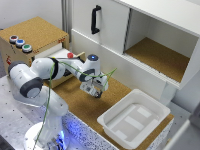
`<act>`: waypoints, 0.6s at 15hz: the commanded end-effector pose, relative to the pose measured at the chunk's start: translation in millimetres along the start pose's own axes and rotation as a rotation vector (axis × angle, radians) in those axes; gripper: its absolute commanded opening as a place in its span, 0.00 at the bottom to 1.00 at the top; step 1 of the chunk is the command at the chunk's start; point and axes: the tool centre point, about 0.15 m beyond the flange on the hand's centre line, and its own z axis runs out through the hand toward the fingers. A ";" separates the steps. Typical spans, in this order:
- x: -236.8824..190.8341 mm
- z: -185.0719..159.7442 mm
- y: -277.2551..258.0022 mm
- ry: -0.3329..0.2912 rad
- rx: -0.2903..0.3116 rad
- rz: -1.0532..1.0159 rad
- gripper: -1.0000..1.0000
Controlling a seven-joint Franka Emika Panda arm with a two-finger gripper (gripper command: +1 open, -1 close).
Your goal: Go towards the purple block and grasp it
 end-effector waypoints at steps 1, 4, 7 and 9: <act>13.9 36.7 9.5 -0.066 -0.087 0.045 1.00; 7.5 48.0 15.2 -0.089 -0.072 0.075 1.00; 6.7 47.5 14.3 -0.076 -0.067 0.080 0.00; 6.1 45.9 13.0 -0.075 -0.067 0.073 0.00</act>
